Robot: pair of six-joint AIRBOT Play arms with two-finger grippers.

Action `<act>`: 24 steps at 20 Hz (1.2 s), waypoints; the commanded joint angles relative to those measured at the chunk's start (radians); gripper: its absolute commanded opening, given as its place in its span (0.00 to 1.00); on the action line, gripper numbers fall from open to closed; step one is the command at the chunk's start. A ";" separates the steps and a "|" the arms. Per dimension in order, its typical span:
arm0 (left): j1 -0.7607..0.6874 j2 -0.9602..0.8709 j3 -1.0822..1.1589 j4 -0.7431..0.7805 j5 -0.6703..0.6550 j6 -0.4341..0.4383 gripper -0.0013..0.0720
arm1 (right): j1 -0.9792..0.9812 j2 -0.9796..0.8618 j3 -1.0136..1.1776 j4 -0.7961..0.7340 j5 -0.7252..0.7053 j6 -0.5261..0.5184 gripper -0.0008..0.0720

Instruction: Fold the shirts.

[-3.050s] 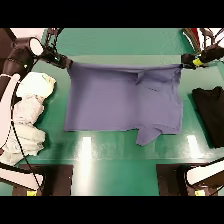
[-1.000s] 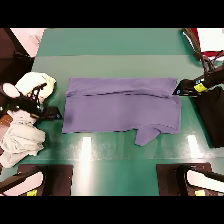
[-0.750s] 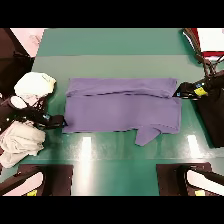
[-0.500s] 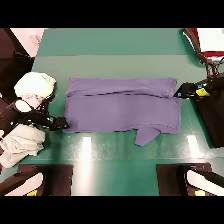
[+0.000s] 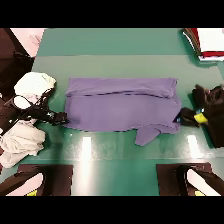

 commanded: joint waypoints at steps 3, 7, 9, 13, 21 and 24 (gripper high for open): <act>0.000 0.002 0.014 -0.003 -0.008 0.009 0.05 | -0.177 0.131 -0.288 0.009 -0.114 0.109 0.63; 0.000 0.002 0.014 -0.015 -0.008 0.009 0.05 | -0.226 0.094 -0.327 0.107 -0.230 0.067 0.63; 0.000 0.002 0.014 -0.019 -0.008 0.009 0.05 | -0.193 0.027 -0.305 0.114 -0.269 0.062 0.61; 0.000 0.002 0.014 -0.018 -0.014 0.009 0.05 | -0.098 -0.071 -0.224 0.104 -0.312 0.061 0.34; 0.000 0.140 0.087 0.144 -0.200 0.004 0.05 | -0.014 0.116 -0.068 -0.181 0.023 0.055 0.04; 0.000 0.270 0.104 0.057 -0.335 0.005 0.05 | -0.014 0.252 0.011 -0.182 0.110 0.055 0.04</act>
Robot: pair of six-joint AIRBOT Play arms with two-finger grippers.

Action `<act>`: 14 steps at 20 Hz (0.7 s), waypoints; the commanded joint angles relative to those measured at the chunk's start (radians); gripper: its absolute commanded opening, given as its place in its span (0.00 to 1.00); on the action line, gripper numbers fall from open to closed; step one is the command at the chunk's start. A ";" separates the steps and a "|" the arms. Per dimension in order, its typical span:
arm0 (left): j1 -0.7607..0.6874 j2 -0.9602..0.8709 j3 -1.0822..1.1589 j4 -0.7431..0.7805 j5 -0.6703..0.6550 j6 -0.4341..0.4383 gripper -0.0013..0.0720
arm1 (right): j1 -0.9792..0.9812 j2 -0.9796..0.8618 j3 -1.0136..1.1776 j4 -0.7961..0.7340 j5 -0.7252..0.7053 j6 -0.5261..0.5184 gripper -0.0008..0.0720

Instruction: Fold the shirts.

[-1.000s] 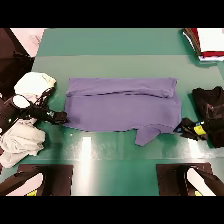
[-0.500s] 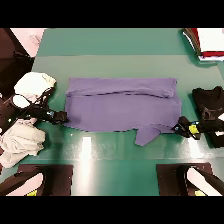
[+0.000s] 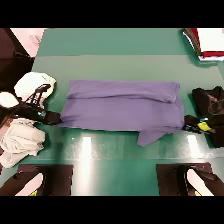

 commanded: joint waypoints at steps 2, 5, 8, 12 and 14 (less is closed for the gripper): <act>0.000 0.117 0.064 -0.091 -0.176 -0.005 0.05 | 0.008 0.145 0.131 -0.044 0.109 0.002 0.04; 0.000 0.113 0.100 -0.069 -0.048 -0.005 0.05 | 0.012 0.084 0.235 -0.045 0.074 -0.004 0.04; 0.000 0.043 0.100 -0.072 0.108 -0.005 0.05 | 0.079 -0.066 0.324 -0.048 -0.027 -0.021 0.04; 0.000 -0.114 0.106 -0.072 0.273 0.000 0.05 | 0.154 -0.297 0.434 -0.049 -0.131 -0.021 0.04; 0.000 -0.189 0.138 -0.072 0.349 0.000 0.05 | 0.168 -0.402 0.494 -0.050 -0.150 -0.021 0.04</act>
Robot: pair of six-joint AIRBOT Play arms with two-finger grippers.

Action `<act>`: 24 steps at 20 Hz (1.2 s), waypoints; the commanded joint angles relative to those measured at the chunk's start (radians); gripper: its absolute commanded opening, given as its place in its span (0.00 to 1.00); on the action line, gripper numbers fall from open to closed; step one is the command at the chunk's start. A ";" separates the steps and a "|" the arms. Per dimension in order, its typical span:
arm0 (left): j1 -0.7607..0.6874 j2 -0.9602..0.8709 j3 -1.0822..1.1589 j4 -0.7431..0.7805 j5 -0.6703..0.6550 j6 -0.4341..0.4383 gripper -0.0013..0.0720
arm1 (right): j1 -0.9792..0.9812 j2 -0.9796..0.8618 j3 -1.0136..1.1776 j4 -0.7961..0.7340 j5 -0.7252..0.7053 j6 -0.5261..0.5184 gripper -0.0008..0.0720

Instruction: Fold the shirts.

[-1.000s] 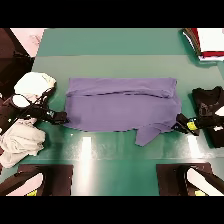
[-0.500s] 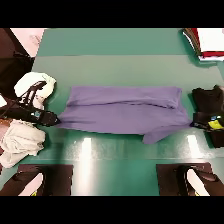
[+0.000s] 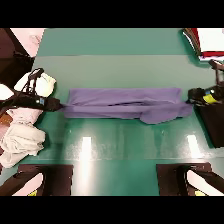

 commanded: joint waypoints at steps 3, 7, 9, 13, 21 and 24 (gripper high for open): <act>0.000 -0.212 0.115 -0.010 0.200 0.005 0.05 | 0.033 -0.268 0.163 0.003 -0.087 -0.002 0.04; 0.000 -0.340 0.217 -0.034 0.265 0.009 0.05 | 0.033 -0.406 0.277 0.004 -0.132 -0.002 0.04; 0.000 -0.384 0.245 -0.063 0.296 0.009 0.05 | 0.033 -0.464 0.332 0.012 -0.160 -0.001 0.04; 0.004 -0.403 0.267 -0.068 0.332 -0.025 0.91 | -0.005 -0.542 0.411 0.209 -0.179 -0.041 0.73; 0.002 -0.387 0.332 -0.098 0.039 -0.017 0.05 | -0.264 -0.443 0.258 0.389 0.046 -0.288 0.79; 0.002 -0.387 0.332 -0.151 -0.005 -0.017 0.05 | -0.362 -0.452 0.149 0.398 0.047 -0.320 0.99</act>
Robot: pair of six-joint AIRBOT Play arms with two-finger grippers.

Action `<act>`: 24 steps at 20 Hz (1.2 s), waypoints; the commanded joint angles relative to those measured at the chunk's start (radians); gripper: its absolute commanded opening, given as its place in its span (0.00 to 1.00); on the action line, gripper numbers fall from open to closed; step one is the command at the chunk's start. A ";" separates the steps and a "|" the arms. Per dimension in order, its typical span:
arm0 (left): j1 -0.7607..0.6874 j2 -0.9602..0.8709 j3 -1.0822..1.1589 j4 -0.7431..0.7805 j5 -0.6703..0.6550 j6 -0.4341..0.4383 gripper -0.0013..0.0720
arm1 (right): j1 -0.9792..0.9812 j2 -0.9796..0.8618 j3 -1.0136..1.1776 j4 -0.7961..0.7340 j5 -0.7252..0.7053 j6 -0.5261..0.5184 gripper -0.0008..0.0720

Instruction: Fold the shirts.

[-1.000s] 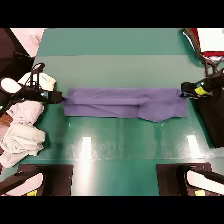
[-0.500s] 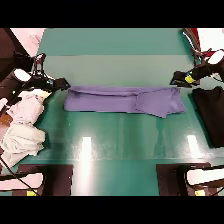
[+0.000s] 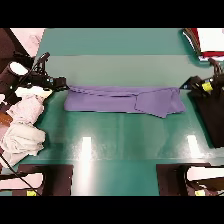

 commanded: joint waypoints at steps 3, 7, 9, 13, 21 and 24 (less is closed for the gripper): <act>0.000 0.001 0.004 -0.082 -0.093 0.002 0.05 | -0.134 -0.063 -0.157 0.098 0.026 -0.145 0.99; 0.000 0.001 0.004 -0.092 -0.117 0.001 0.05 | -0.109 -0.155 -0.172 0.213 0.030 -0.249 0.98; 0.000 0.001 0.004 -0.093 -0.121 0.001 0.05 | -0.080 -0.174 -0.171 0.253 0.029 -0.276 0.96; -0.035 0.001 0.004 -0.090 -0.122 0.002 0.05 | -0.018 -0.175 -0.171 0.300 0.012 -0.293 0.76; -0.291 0.000 0.004 -0.065 0.030 -0.006 0.05 | 0.003 -0.112 -0.171 0.347 0.026 -0.314 0.04; -0.393 -0.034 0.029 -0.066 0.122 -0.007 0.05 | 0.003 0.000 -0.171 0.349 0.031 -0.253 0.04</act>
